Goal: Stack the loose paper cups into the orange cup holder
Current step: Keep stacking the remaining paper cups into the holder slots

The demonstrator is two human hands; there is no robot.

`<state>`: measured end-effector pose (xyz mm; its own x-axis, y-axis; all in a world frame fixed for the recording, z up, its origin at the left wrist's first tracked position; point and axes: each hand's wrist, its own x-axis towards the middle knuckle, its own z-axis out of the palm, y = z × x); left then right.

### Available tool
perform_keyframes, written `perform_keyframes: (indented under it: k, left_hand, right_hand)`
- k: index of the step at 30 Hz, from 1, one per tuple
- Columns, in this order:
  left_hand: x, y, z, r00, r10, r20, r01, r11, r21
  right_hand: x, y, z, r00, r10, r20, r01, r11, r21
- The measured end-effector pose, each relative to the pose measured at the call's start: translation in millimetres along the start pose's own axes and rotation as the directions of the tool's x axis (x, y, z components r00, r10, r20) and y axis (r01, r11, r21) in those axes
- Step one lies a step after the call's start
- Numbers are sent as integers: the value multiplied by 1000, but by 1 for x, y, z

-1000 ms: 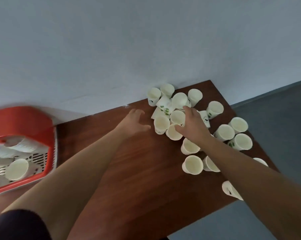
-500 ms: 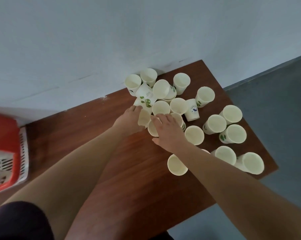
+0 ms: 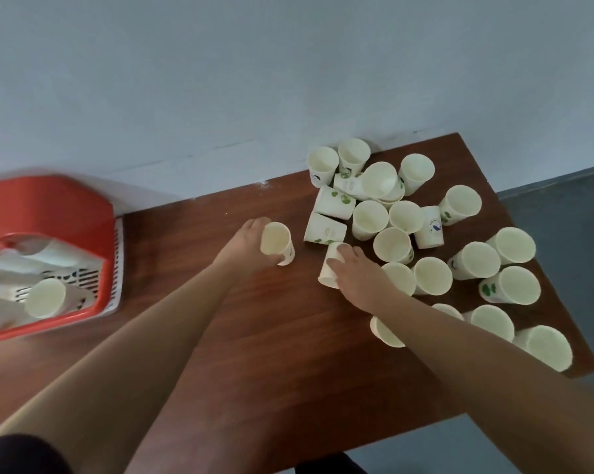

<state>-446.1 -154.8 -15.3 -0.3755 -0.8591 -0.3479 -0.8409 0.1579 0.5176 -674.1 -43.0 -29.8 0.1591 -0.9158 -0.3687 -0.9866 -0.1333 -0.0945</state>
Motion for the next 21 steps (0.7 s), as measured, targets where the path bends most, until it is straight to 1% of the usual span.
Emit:
perform_keyframes:
  k: [2, 4, 8, 11, 15, 19, 21]
  left_hand:
    - [-13, -18, -2, 999, -31, -5, 31, 999, -18]
    - [-28, -36, -4, 998, -56, -17, 55, 997, -45]
    - [-55, -68, -20, 996, -66, -68, 60, 994, -88]
    - [-80, -92, -48, 985, -62, -159, 43, 991, -124]
    - [-125, -132, -96, 954, -90, -285, 48, 987, -152]
    - [-177, -189, -142, 875, -186, -447, 108, 975, -195]
    - [-200, -219, -161, 845, -253, -470, 169, 962, -214]
  right_hand:
    - [2, -13, 0, 999, 14, -29, -15, 1000, -20]
    - [5, -28, -5, 995, 23, -97, -25, 999, -20]
    - [15, -67, -25, 961, 102, -255, -57, 982, 179]
    - [21, -106, -46, 921, 173, -348, -31, 925, 379]
    - [33, -171, -75, 917, 176, -357, 28, 866, 499]
    - [48, -244, -95, 933, 128, -337, 99, 808, 581]
    - [54, -281, -102, 941, 107, -321, 120, 780, 615]
